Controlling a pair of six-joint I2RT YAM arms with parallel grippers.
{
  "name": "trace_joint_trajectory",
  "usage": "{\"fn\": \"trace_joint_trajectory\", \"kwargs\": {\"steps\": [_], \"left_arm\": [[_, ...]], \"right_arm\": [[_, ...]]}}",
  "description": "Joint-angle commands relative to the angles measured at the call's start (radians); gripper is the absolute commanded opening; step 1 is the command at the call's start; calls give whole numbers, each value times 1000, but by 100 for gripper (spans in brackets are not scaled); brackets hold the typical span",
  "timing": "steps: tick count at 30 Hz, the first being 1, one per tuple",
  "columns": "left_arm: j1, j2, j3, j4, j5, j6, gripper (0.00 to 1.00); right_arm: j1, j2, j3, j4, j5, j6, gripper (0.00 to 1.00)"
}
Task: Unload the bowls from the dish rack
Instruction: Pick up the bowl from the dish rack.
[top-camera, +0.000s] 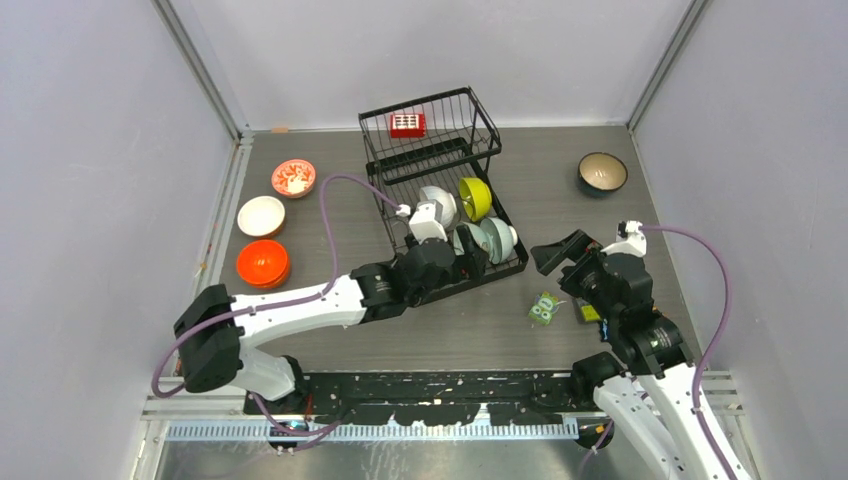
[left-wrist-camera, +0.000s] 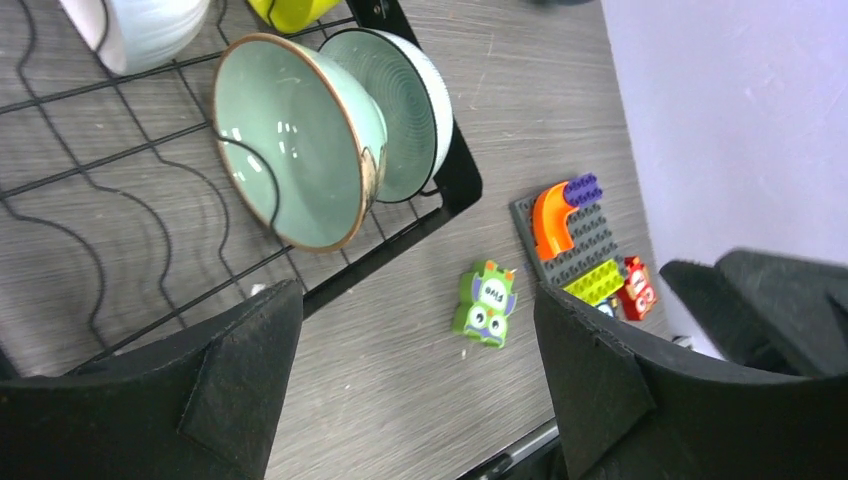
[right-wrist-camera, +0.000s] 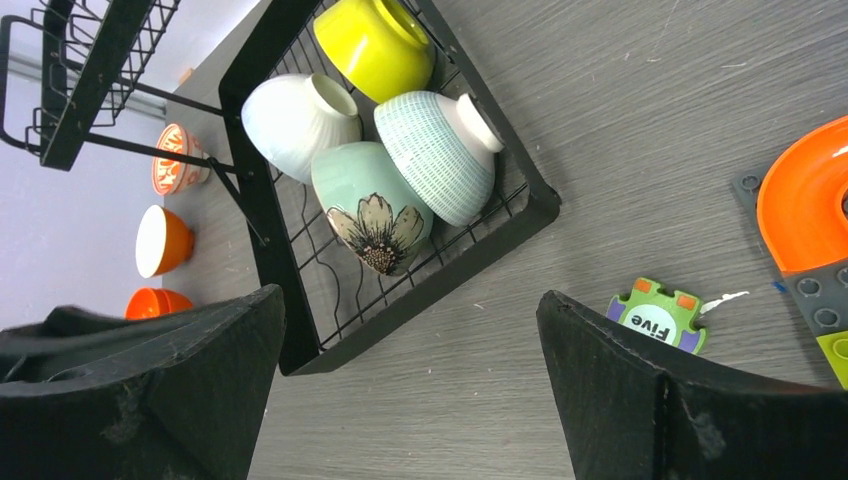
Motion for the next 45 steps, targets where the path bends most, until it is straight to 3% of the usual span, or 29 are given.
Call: {"fn": "trace_joint_trajectory", "kwargs": {"steps": [1,5,22,45], "left_arm": [[48,51,-10,174,86,-110,85],[82,103,-11,245,148,-122,81],[187,211,-4,279,238,-138,58],[238,311,10,393,350,-122,39]], "right_arm": [[5,-34,-19,14,-31,-22,100],[5,-56,-34,0,-39,-27,100],[15,-68,-56,-8,-37,-41,100],[25,-68,-61,-10,-39,-48,100]]}}
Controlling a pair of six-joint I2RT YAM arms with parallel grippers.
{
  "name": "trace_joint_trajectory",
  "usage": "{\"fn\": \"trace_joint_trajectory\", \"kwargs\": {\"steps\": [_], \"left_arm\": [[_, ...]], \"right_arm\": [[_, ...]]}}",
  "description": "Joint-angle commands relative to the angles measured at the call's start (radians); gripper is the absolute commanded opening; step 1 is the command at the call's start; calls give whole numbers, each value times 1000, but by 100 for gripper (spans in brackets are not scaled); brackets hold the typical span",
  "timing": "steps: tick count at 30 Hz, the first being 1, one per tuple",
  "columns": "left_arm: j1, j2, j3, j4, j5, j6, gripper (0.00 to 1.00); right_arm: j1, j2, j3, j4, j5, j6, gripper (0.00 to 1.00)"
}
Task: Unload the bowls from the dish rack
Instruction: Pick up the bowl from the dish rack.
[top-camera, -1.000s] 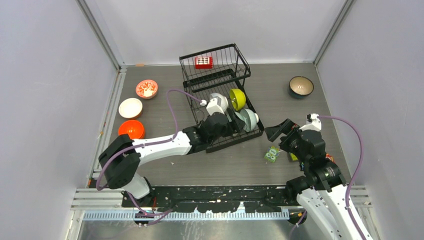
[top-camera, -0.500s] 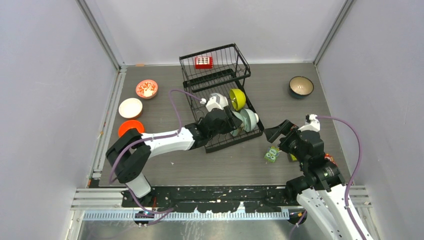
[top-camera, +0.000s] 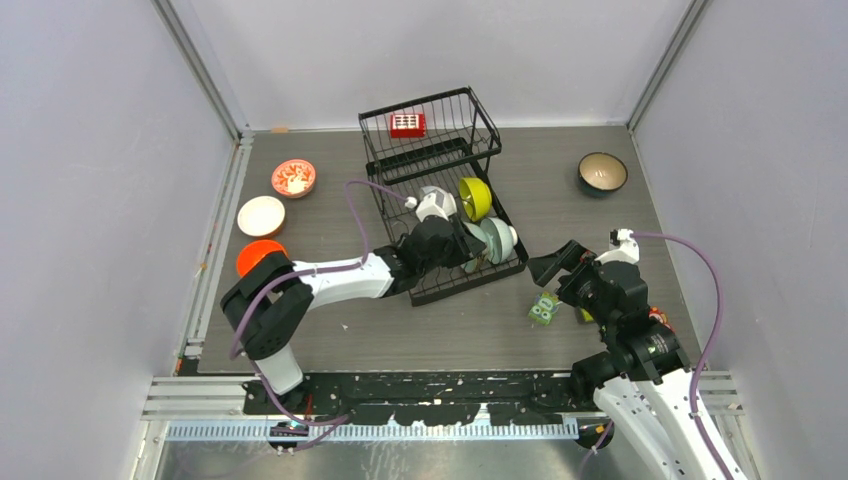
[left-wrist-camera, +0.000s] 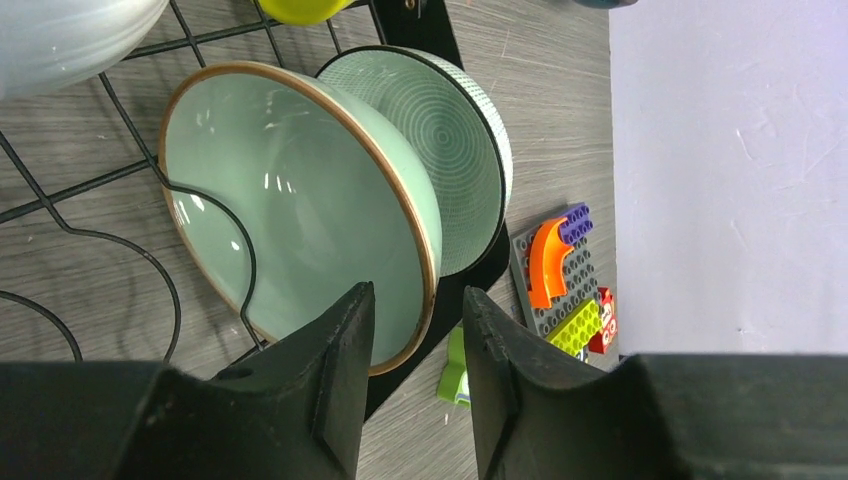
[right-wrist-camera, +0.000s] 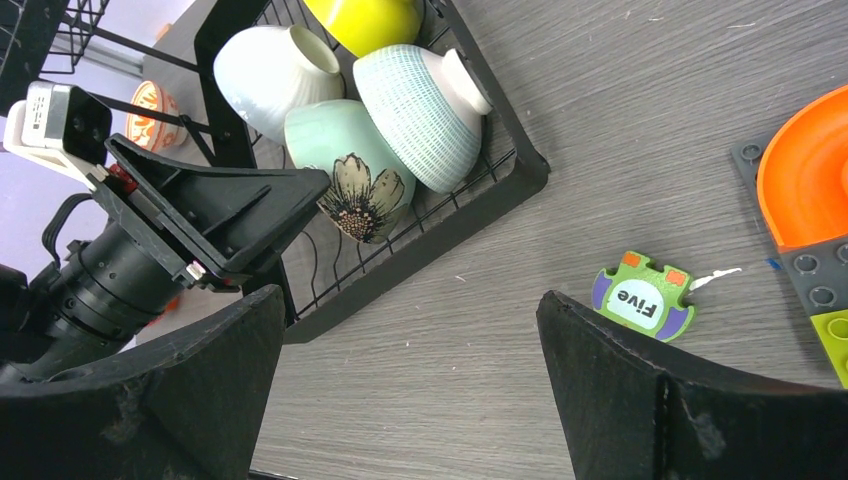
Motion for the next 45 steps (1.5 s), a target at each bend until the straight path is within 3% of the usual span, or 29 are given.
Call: {"fn": "trace_joint_trajectory", "kwargs": {"steps": [1,18,45], "left_arm": [[12,12,21,69,14,17,38],[12,46,24,118,45,52,27],[21,72,14,166,68,69,0]], "right_arm": [[7,-7,3,14,-4,-19,100],[16,-3,10,1,-2,-19,100],[16,26,3,16,3,-23,100]]}}
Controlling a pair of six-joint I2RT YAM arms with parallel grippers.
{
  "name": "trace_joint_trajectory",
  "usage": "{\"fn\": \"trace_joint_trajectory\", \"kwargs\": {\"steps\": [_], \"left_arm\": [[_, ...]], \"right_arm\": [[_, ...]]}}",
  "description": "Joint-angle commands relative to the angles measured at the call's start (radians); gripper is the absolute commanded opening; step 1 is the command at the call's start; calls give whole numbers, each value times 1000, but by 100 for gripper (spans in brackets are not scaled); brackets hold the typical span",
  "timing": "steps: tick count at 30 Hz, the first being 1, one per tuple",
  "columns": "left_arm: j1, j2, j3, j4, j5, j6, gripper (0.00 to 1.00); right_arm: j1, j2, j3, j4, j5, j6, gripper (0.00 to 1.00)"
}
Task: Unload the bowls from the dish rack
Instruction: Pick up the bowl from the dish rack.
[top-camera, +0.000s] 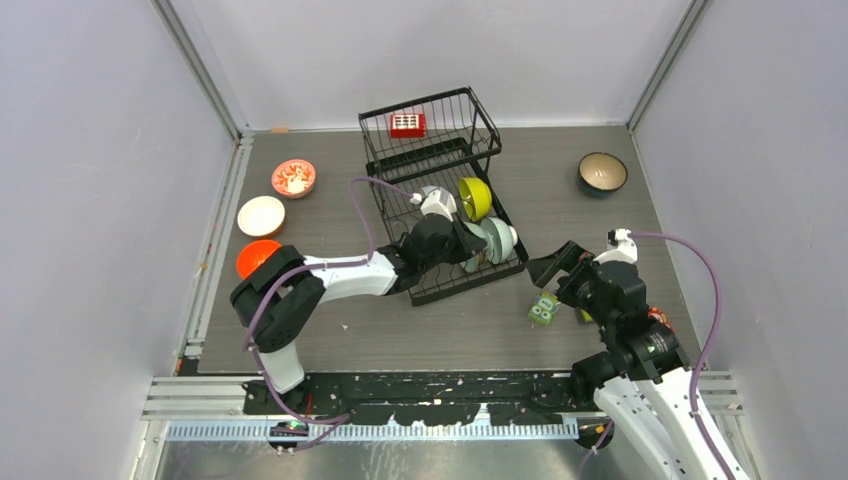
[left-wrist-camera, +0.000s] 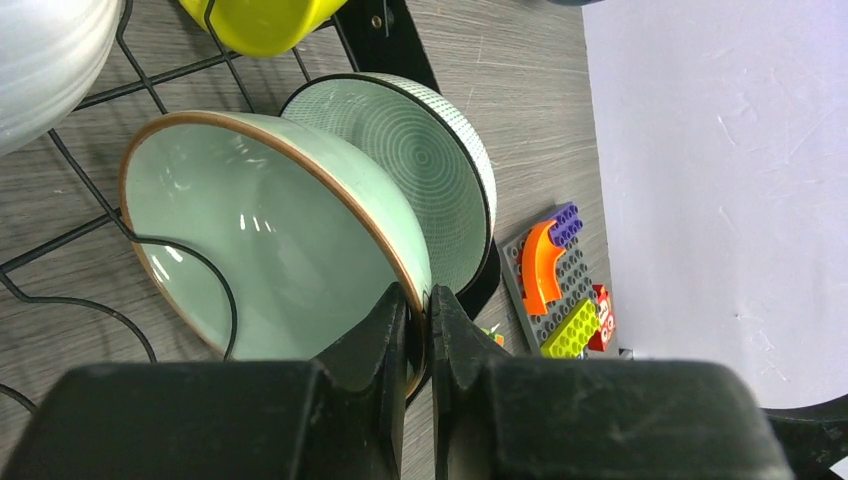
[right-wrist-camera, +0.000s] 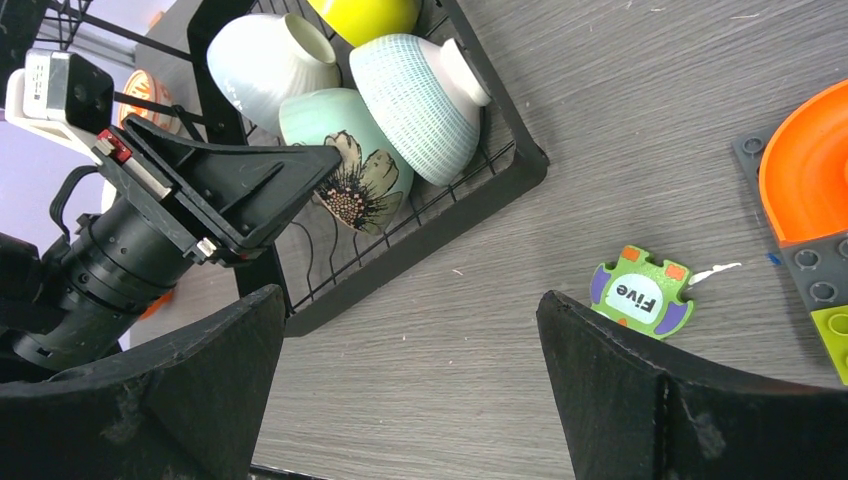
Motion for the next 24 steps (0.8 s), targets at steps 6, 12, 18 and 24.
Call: {"fn": "trace_joint_trajectory", "kwargs": {"steps": [6,12,18,24], "left_arm": [[10,15,-14,127,38,22,0],[17,-20,-29,164,69,101,0],[31,-36,-67,222,95,118,0],[44,-35,-114,316,115,115,0]], "right_arm": [[5,36,11,25,13,-24,100],[5,24,13,25,32,-26,100],[6,23,12,19,51,-25,99],[6,20,7,21,59,-24,99]]}}
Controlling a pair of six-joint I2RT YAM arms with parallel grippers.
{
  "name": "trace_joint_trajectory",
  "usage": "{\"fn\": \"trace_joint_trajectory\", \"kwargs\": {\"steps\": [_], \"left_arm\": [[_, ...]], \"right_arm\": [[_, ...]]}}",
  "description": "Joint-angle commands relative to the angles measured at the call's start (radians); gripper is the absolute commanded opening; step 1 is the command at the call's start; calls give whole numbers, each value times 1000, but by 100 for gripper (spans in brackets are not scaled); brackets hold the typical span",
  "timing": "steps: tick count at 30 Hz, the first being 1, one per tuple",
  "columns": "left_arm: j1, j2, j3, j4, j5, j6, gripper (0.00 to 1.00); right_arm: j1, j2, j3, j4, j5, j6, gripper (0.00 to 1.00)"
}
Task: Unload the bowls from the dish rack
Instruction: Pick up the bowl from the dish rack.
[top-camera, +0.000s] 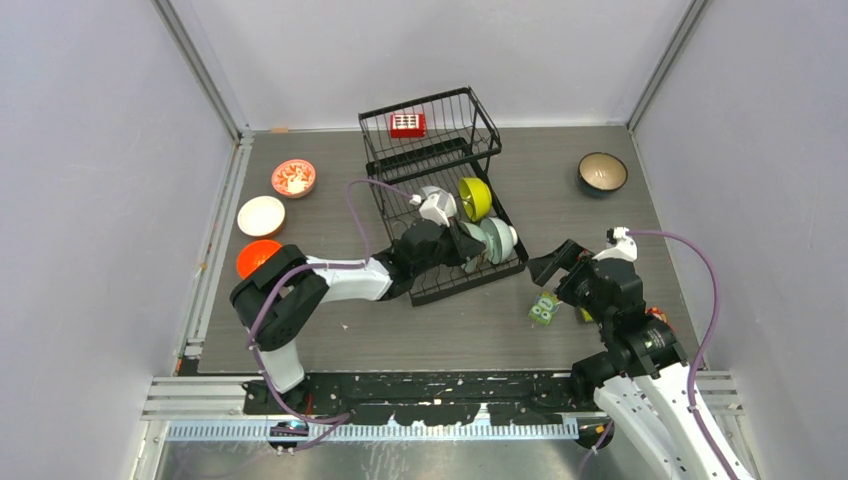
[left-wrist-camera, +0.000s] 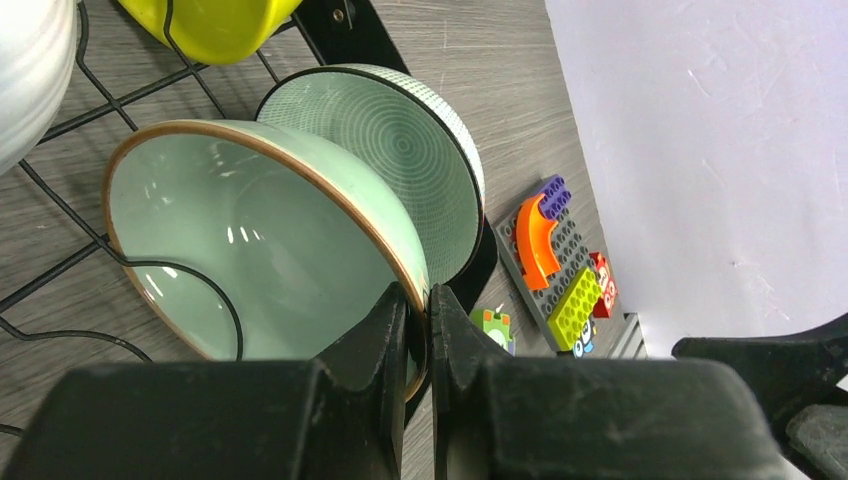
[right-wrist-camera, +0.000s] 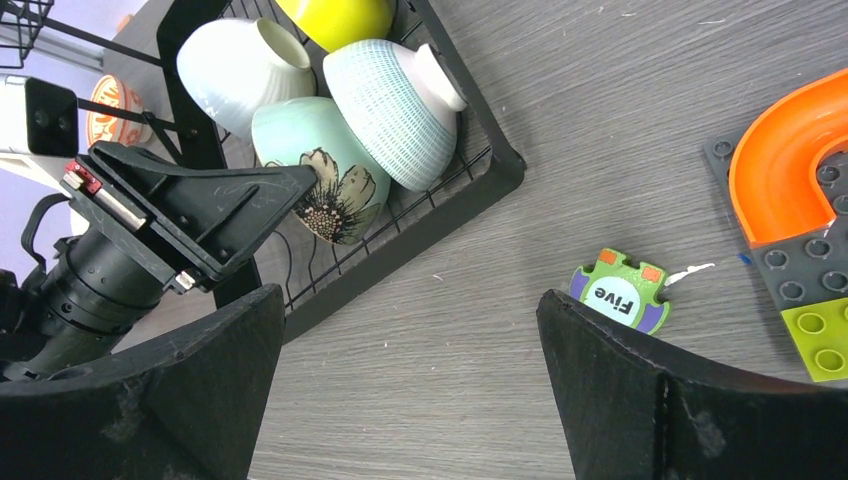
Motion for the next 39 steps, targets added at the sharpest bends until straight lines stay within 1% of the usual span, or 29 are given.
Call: {"fn": "trace_joint_trajectory", "kwargs": {"steps": [1,18,23,28,39], "left_arm": [[20,-40,-35,154,27,16,0],[81,0,-117,450,153,-76,0],[86,11,-125,501,185,-79,0],[100,24,-139,558,204,-115,0],[118,-15,-163,581,225,-111,0]], "right_arm": [[5,-10,6,21,25,-10,100],[5,-31,0,15,25,-7,99],[5,-48,-6,15,19,-5,99],[5,-35,2,14,21,-10,99],[5,-39,0,14,21,-8,100]]}}
